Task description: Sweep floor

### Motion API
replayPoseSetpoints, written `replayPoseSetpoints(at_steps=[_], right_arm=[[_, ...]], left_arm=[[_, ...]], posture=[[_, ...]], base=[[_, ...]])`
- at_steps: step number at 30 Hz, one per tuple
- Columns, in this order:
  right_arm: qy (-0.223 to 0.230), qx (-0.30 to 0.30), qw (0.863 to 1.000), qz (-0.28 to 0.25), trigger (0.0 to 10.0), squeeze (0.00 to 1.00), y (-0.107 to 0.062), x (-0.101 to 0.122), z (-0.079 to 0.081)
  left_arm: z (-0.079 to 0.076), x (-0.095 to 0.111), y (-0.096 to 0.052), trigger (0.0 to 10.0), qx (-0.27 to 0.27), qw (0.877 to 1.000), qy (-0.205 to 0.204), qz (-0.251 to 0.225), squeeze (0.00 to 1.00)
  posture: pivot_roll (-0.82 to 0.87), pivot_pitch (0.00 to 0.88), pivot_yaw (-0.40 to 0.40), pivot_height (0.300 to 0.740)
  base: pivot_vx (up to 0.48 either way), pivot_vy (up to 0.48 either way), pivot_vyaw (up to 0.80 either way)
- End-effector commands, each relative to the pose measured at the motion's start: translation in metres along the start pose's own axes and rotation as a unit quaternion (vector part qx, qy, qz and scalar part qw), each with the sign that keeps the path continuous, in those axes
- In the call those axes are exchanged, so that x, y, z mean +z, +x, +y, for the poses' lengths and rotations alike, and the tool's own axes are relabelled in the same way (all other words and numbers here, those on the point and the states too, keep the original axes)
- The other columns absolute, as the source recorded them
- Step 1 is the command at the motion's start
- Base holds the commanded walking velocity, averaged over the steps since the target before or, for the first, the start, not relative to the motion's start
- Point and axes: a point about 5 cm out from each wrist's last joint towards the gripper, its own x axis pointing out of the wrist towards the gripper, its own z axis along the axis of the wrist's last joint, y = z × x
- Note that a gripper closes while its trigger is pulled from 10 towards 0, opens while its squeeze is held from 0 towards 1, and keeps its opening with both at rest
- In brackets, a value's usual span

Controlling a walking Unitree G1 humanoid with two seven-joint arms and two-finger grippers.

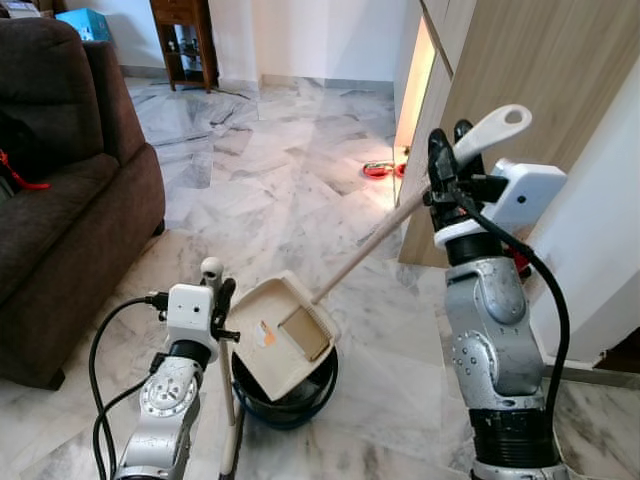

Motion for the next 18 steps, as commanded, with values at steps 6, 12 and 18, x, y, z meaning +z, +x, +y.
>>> replayPoseSetpoints(at_steps=[6,12,18], right_arm=[[-0.033,0.038,0.996,-0.077,10.0,0.00,0.002,0.028,0.014],[-0.067,0.067,0.992,-0.083,10.0,0.00,-0.001,0.030,0.020],[-0.092,0.086,0.989,-0.081,10.0,0.00,-0.002,0.028,0.025]], left_arm=[[-0.002,0.011,0.003,10.0,-0.007,1.000,0.000,-0.026,0.00],[-0.003,0.011,0.003,10.0,-0.009,1.000,0.000,-0.026,0.00],[-0.003,0.011,0.004,10.0,-0.011,1.000,0.001,-0.027,0.00]], posture=[[0.04,0.000,-0.015,0.740],[0.04,0.000,-0.012,0.740],[0.04,0.000,-0.009,0.740]], base=[[0.000,0.000,0.00],[0.000,0.000,0.00],[0.000,0.000,0.00]])
